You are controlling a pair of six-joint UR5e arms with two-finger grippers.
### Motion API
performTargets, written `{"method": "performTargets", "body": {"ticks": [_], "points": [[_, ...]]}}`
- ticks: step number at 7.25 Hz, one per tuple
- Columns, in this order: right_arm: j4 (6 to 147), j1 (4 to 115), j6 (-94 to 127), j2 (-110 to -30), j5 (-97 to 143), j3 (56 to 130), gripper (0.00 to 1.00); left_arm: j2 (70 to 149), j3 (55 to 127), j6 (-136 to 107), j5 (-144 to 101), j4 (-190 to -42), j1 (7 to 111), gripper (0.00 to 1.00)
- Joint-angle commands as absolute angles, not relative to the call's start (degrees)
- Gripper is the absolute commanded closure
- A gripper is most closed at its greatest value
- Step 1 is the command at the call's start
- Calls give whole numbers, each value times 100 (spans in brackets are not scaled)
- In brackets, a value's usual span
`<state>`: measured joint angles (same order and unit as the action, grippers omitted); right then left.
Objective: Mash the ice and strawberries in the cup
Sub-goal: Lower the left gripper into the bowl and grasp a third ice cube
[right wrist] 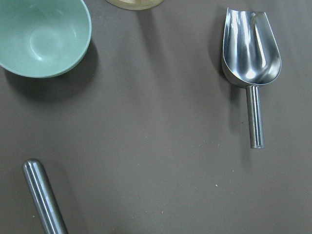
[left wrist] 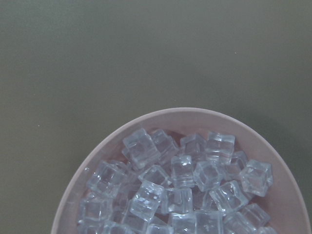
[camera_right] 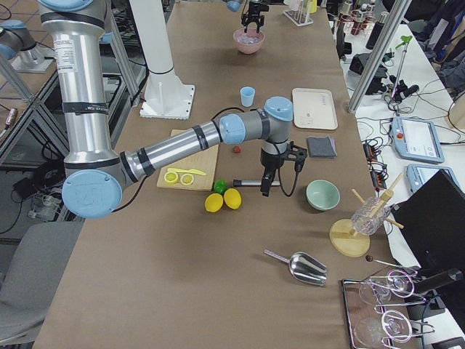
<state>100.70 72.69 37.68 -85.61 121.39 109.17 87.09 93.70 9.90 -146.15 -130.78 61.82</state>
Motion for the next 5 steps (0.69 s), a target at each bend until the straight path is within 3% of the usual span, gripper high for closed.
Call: {"method": "performTargets", "body": {"ticks": [1,5], "points": [[10063,7269,3762,-8543,12120,10907,0,8701,9343,984,-14433,-13069,6048,3],[10072,7269,3771,-8543,12129,10951,0,8692,9299,976,-14177,-13052,5880,3]]}}
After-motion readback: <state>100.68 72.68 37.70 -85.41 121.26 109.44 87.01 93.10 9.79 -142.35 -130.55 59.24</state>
